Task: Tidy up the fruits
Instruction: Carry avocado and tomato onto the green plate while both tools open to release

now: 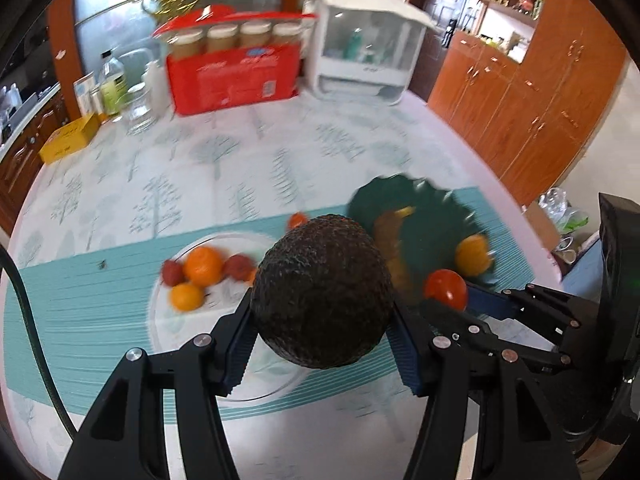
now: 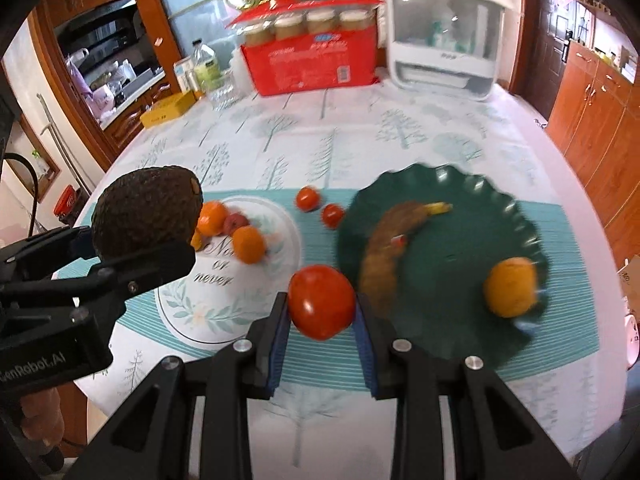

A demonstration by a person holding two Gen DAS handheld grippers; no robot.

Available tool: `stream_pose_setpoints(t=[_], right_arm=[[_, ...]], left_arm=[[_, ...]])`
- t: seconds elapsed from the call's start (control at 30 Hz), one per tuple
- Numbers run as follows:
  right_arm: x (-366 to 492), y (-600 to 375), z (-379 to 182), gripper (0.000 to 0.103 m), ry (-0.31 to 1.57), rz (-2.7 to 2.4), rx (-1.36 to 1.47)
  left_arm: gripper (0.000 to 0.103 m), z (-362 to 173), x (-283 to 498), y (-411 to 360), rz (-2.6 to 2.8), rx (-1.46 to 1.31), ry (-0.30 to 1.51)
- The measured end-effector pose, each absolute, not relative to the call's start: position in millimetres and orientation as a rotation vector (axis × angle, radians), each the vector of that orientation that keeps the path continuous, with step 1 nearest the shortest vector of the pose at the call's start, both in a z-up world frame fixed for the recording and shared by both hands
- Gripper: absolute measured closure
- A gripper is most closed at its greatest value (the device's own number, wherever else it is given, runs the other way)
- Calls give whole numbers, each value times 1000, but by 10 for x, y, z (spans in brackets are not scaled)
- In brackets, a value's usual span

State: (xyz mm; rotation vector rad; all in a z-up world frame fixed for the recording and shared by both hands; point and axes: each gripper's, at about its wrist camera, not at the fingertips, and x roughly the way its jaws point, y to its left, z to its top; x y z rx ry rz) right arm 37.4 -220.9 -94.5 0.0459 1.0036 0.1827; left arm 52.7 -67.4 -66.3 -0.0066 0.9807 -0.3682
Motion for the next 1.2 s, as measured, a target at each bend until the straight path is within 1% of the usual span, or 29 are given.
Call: stream_pose_setpoints(t=[0.2, 0.37, 0.6, 0.83, 1.2], right_arm=[[492, -2810, -702, 72, 971, 135, 33], [711, -3230, -704, 72, 970, 103, 22], [1102, -3579, -1011, 72, 1021, 113, 26], [1396, -3699, -1375, 72, 1093, 138, 38], [1587, -3699, -1720, 71, 1164, 180, 26]], left_arm=[[44, -481, 569, -1280, -409, 5, 950], [44, -536, 691, -1744, -428, 23, 957], [44, -917, 929, -2199, -393, 58, 1023], [44, -1312, 1091, -2429, -345, 83, 1091], [44, -1577, 1163, -2574, -318, 121, 1126]])
